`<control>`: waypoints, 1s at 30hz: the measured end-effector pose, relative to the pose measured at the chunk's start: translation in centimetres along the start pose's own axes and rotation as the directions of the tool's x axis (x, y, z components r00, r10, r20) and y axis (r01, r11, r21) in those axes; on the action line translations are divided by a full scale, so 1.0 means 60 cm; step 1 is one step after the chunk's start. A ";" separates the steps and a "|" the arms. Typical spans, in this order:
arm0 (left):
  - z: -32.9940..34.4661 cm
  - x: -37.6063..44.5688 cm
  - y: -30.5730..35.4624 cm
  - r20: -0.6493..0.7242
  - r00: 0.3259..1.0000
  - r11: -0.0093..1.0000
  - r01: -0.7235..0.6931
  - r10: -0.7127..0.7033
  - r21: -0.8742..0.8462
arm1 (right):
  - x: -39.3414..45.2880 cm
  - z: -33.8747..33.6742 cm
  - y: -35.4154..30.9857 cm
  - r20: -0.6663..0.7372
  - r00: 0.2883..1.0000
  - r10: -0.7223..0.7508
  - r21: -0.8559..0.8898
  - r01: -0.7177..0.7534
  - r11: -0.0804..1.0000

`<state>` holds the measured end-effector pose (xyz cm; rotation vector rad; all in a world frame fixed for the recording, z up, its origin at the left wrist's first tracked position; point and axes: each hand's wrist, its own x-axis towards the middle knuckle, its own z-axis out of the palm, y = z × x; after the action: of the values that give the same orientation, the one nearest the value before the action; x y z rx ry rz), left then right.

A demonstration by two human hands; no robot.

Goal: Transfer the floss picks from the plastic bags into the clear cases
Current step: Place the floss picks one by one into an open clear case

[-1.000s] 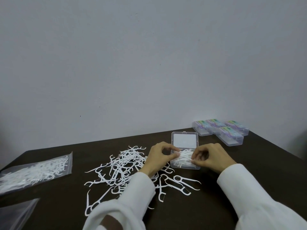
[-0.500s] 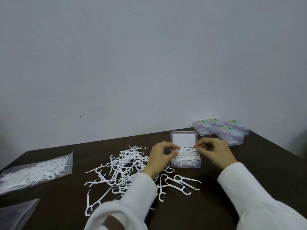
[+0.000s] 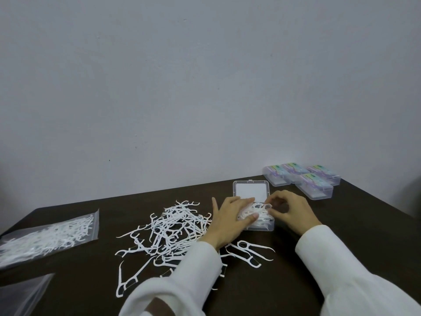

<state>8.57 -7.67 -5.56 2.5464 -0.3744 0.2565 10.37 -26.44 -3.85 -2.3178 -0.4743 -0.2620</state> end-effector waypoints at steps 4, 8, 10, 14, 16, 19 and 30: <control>0.006 0.000 0.011 -0.035 0.997 0.996 -0.071 0.070 -0.047 | 0.002 0.011 0.004 0.052 0.999 -0.014 -0.013 0.015 1.000; 0.003 0.001 0.016 -0.072 0.994 0.977 -0.090 0.078 -0.194 | 0.004 0.012 0.005 0.044 0.999 0.010 -0.024 -0.009 1.000; 0.000 0.000 0.017 -0.106 0.992 0.971 -0.084 0.062 -0.225 | 0.005 0.010 0.008 0.021 0.999 0.024 -0.039 -0.023 0.999; -0.001 0.001 0.002 -0.145 0.989 0.969 -0.042 0.007 -0.242 | 0.005 0.010 0.007 0.001 0.999 0.037 -0.022 -0.037 0.999; 0.000 0.002 -0.008 -0.191 0.981 0.968 -0.025 -0.024 -0.250 | 0.006 0.011 0.004 -0.026 0.999 0.036 0.005 -0.036 0.999; -0.002 0.001 -0.013 -0.287 0.956 0.967 -0.007 -0.068 -0.253 | 0.006 0.009 0.000 -0.095 0.995 0.020 0.053 -0.015 0.998; 0.005 -0.001 -0.010 -0.114 0.993 0.979 0.005 -0.029 -0.203 | 0.006 0.016 -0.005 0.022 1.000 0.010 -0.017 -0.010 1.000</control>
<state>8.75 -7.36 -6.09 2.3215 -0.3168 0.3411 10.63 -25.48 -4.25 -2.3407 -0.4726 -0.2366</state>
